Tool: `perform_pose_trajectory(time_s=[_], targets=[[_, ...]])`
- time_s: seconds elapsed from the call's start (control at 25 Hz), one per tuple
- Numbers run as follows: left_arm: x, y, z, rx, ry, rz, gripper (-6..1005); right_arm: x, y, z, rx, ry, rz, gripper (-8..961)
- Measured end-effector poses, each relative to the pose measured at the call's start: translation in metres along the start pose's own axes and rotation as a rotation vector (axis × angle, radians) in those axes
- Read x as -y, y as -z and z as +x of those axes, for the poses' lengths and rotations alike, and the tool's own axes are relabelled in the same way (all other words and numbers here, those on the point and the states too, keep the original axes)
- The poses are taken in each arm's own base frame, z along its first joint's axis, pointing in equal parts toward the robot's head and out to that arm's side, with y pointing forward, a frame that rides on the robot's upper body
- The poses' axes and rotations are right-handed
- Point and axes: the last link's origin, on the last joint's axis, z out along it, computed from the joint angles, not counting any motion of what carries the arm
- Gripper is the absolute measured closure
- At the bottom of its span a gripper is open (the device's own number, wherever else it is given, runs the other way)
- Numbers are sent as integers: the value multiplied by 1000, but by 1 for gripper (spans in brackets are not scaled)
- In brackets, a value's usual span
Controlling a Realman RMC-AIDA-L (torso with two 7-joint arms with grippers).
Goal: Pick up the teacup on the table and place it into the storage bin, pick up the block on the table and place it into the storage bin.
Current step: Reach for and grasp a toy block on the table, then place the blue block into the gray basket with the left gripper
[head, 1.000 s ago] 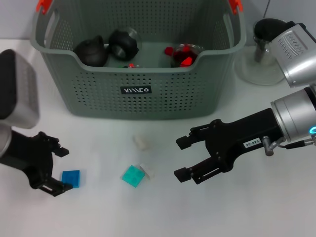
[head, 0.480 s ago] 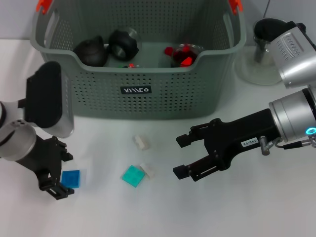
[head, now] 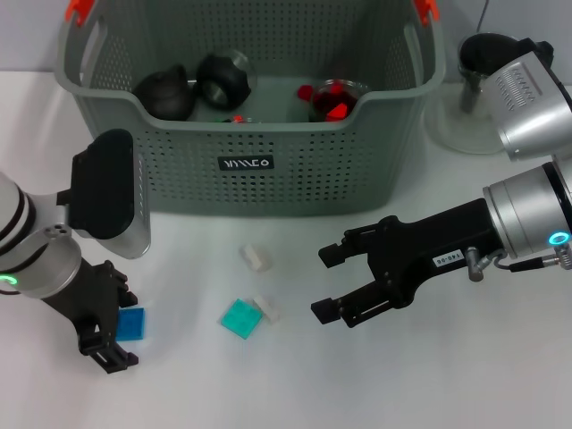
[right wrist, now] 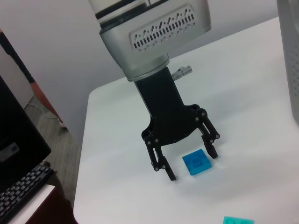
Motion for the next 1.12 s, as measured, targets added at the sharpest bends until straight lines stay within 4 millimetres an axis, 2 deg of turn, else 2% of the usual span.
perform_pose_trajectory(time_s=[0.48,0.84,1.0,1.12], targets=[[4,-2,4,18,41,-7,330,1,2,1,4,-3,8,25],[7,1,5,24,60,7,512,1,2,2,3,2,9,25],[4,18,13,-59,81,-20,563,1,4,4,2,1,10,25],[-4,53,30,-327,101,-126,594,2,7,6,-2,-6,16,25]])
